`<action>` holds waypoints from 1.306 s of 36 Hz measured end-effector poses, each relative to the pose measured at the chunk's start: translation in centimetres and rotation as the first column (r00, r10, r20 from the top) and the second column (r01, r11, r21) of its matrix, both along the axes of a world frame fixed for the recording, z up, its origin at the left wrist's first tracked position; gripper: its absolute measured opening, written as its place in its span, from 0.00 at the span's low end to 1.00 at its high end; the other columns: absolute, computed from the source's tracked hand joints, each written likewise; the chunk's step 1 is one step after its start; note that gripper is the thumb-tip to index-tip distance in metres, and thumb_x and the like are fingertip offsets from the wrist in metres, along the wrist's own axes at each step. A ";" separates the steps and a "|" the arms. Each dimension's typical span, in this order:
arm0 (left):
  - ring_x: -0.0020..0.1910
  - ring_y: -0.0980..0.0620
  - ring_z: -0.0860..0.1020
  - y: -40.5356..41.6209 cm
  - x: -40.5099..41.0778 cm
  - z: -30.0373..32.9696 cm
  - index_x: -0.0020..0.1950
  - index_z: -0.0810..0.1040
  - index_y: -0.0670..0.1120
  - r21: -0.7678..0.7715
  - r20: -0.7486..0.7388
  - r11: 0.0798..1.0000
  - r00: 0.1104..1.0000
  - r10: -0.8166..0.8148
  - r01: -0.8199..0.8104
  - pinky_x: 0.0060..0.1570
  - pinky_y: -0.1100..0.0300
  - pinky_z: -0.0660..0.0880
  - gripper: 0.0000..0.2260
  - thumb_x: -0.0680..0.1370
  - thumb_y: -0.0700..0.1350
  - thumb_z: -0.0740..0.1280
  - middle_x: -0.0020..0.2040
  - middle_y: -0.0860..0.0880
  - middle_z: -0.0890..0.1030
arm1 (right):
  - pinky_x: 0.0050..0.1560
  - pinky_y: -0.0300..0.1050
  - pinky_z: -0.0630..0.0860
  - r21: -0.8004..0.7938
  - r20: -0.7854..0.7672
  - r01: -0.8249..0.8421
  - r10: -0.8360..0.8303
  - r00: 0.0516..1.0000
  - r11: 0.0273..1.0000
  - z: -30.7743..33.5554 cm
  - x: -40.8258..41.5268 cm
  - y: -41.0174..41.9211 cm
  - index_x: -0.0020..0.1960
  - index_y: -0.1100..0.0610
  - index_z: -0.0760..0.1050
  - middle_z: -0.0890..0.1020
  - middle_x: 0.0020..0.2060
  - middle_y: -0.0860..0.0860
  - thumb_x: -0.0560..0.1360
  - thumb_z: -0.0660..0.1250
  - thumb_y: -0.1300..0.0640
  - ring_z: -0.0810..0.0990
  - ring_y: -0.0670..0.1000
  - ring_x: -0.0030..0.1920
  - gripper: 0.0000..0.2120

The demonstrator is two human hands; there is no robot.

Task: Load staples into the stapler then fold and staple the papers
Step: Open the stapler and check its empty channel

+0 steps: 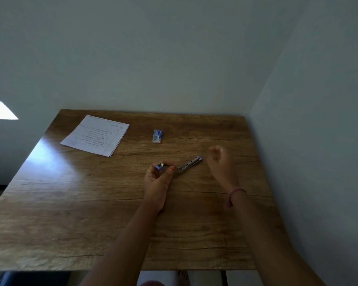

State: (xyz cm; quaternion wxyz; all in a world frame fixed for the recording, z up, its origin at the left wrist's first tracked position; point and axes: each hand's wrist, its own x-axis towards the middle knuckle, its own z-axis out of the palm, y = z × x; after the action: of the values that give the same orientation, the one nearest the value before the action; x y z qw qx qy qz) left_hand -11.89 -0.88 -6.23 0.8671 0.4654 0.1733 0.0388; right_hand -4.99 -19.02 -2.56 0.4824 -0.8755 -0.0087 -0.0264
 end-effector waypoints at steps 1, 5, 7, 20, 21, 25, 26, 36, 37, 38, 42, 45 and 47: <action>0.55 0.48 0.81 -0.2 -0.1 0.0 0.51 0.80 0.47 0.041 -0.005 0.999 1.000 0.016 -0.015 0.52 0.55 0.78 0.12 0.69 0.39 0.73 0.54 0.44 0.84 | 0.29 0.29 0.72 0.032 -0.018 0.048 -0.048 0.999 0.998 -0.4 -0.4 -0.2 0.54 0.53 0.73 0.79 0.47 0.48 0.76 0.65 0.59 0.75 0.41 0.36 0.07; 0.54 0.54 0.82 -1.1 -0.5 -0.1 0.53 0.77 0.43 0.274 -0.008 0.957 0.995 0.097 -0.091 0.54 0.58 0.78 0.13 0.71 0.33 0.73 0.51 0.49 0.84 | 0.36 0.34 0.76 0.147 -0.174 0.141 -0.114 0.978 0.979 -2.5 -1.8 -0.4 0.53 0.52 0.74 0.80 0.46 0.49 0.77 0.64 0.59 0.79 0.44 0.39 0.05; 0.53 0.55 0.82 -1.6 -0.8 -0.1 0.53 0.77 0.43 0.335 -0.003 0.935 0.992 0.126 -0.118 0.51 0.63 0.78 0.13 0.71 0.33 0.73 0.51 0.48 0.84 | 0.43 0.40 0.79 0.184 -0.257 0.132 -0.082 0.963 0.974 -3.3 -2.4 0.0 0.55 0.54 0.75 0.81 0.47 0.51 0.77 0.64 0.59 0.82 0.47 0.42 0.08; 0.58 0.49 0.80 -4.5 -3.7 0.1 0.58 0.81 0.44 0.227 -0.132 0.971 0.986 0.106 -0.074 0.61 0.46 0.75 0.12 0.76 0.35 0.69 0.56 0.47 0.83 | 0.52 0.45 0.80 0.327 -0.324 0.106 0.006 0.946 0.939 -3.3 -1.7 2.3 0.61 0.58 0.75 0.83 0.48 0.51 0.75 0.69 0.55 0.84 0.46 0.46 0.17; 0.58 0.48 0.80 -4.8 -3.8 0.1 0.58 0.80 0.44 0.194 -0.148 0.978 0.983 0.111 -0.081 0.62 0.45 0.75 0.13 0.76 0.34 0.68 0.57 0.46 0.83 | 0.52 0.45 0.80 0.313 -0.320 0.104 0.001 0.947 0.944 -3.3 -1.7 2.5 0.62 0.58 0.74 0.83 0.48 0.51 0.75 0.69 0.55 0.83 0.46 0.47 0.17; 0.58 0.47 0.81 -5.5 -4.0 0.1 0.59 0.79 0.44 0.026 -0.168 0.992 0.978 0.127 -0.124 0.55 0.53 0.78 0.15 0.75 0.31 0.67 0.59 0.43 0.82 | 0.48 0.42 0.80 0.294 -0.303 0.129 -0.035 0.952 0.947 -3.1 -1.8 3.0 0.62 0.55 0.73 0.83 0.46 0.50 0.74 0.70 0.55 0.83 0.47 0.45 0.18; 0.56 0.49 0.81 -5.5 -4.0 0.2 0.59 0.79 0.44 -0.036 -0.161 0.990 0.979 0.129 -0.136 0.51 0.58 0.79 0.15 0.75 0.30 0.66 0.58 0.43 0.82 | 0.47 0.41 0.79 0.307 -0.304 0.131 -0.034 0.952 0.943 -3.0 -1.8 3.1 0.62 0.54 0.72 0.83 0.45 0.49 0.74 0.70 0.55 0.83 0.47 0.45 0.17; 0.60 0.50 0.79 -6.2 -4.2 0.6 0.66 0.73 0.46 -0.135 0.001 0.988 0.997 -0.073 0.073 0.49 0.62 0.78 0.25 0.72 0.28 0.67 0.60 0.47 0.82 | 0.47 0.42 0.77 0.720 -0.439 0.217 0.191 0.878 0.659 -1.5 -1.6 4.0 0.53 0.56 0.74 0.85 0.44 0.53 0.80 0.59 0.60 0.84 0.50 0.46 0.06; 0.60 0.49 0.80 -6.1 -3.9 0.6 0.67 0.73 0.46 -0.114 0.009 0.986 0.992 -0.125 0.125 0.49 0.61 0.78 0.25 0.72 0.28 0.67 0.60 0.46 0.82 | 0.46 0.42 0.78 0.743 -0.429 0.204 0.220 0.876 0.637 -1.3 -1.6 4.0 0.54 0.56 0.74 0.86 0.45 0.54 0.80 0.59 0.60 0.84 0.50 0.47 0.06; 0.59 0.49 0.80 -6.0 -3.6 0.8 0.66 0.73 0.46 -0.091 0.006 0.981 0.985 -0.174 0.173 0.49 0.60 0.78 0.25 0.73 0.28 0.66 0.59 0.46 0.82 | 0.43 0.41 0.79 0.769 -0.412 0.186 0.252 0.875 0.612 -1.0 -1.5 3.9 0.56 0.57 0.73 0.86 0.46 0.54 0.81 0.59 0.59 0.84 0.51 0.49 0.07; 0.50 0.49 0.83 -4.9 -2.1 1.4 0.64 0.75 0.42 -0.131 -0.044 0.950 0.955 -0.292 0.284 0.44 0.59 0.79 0.19 0.74 0.33 0.68 0.54 0.44 0.84 | 0.42 0.44 0.81 0.828 -0.374 0.127 0.370 0.850 0.546 -0.1 -1.3 3.6 0.63 0.61 0.71 0.85 0.51 0.57 0.81 0.57 0.57 0.83 0.54 0.53 0.13; 0.48 0.51 0.82 -3.7 -1.1 1.5 0.61 0.78 0.41 -0.188 -0.055 0.928 0.939 -0.338 0.323 0.46 0.59 0.79 0.14 0.77 0.45 0.66 0.53 0.44 0.82 | 0.53 0.47 0.79 0.836 -0.361 0.085 0.427 0.829 0.542 0.4 -1.0 3.4 0.63 0.60 0.73 0.84 0.54 0.58 0.82 0.55 0.57 0.82 0.55 0.56 0.14; 0.49 0.51 0.82 -3.1 -0.5 1.3 0.60 0.80 0.42 -0.199 -0.059 0.921 0.934 -0.351 0.334 0.47 0.59 0.78 0.16 0.79 0.51 0.63 0.52 0.45 0.83 | 0.52 0.45 0.79 0.829 -0.350 0.043 0.456 0.818 0.558 0.7 -0.9 3.2 0.63 0.59 0.73 0.84 0.54 0.57 0.82 0.55 0.56 0.82 0.54 0.56 0.14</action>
State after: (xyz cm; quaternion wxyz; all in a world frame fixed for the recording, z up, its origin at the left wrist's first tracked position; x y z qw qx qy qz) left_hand -12.40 -3.98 -4.97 0.8911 0.4067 0.1323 -0.1517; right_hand -5.91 -15.78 -1.89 0.8074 -0.5215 0.0297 0.2744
